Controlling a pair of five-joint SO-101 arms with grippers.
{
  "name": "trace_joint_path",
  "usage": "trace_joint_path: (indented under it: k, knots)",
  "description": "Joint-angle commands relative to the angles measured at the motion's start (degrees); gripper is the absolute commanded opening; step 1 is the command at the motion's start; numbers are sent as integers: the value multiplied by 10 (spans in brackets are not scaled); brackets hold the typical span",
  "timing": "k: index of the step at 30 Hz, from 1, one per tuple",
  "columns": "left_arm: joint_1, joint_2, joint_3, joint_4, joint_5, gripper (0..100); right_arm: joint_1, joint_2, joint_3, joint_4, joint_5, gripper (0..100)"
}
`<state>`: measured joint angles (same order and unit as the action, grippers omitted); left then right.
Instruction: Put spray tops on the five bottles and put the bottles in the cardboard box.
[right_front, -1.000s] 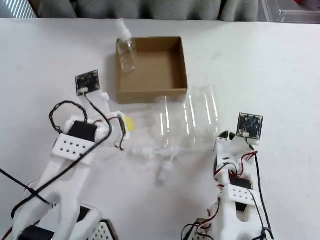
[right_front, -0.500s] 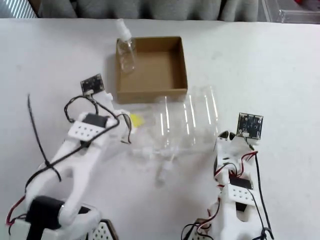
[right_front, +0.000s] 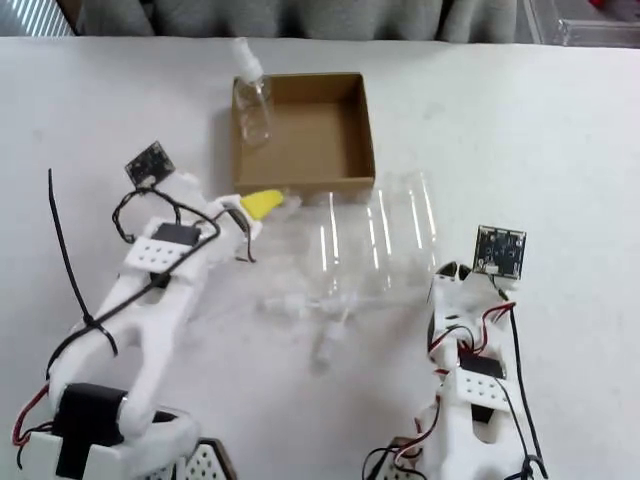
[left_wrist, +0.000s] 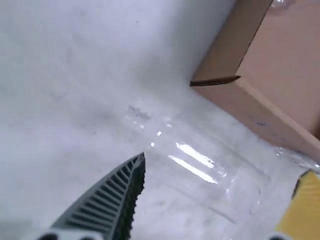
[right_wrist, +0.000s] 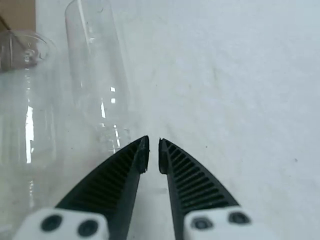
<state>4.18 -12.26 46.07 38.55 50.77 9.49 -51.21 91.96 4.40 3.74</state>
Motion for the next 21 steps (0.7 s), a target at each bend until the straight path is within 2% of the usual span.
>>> trace_joint_path:
  k: [1, 21]
  knots:
    - [-2, 1, -2, -32, 4, 434, 0, -8, -4, -13, 8, 17]
    - [-5, 33, -5, -9, 3, 434, 0, -8, -4, -13, 8, 17]
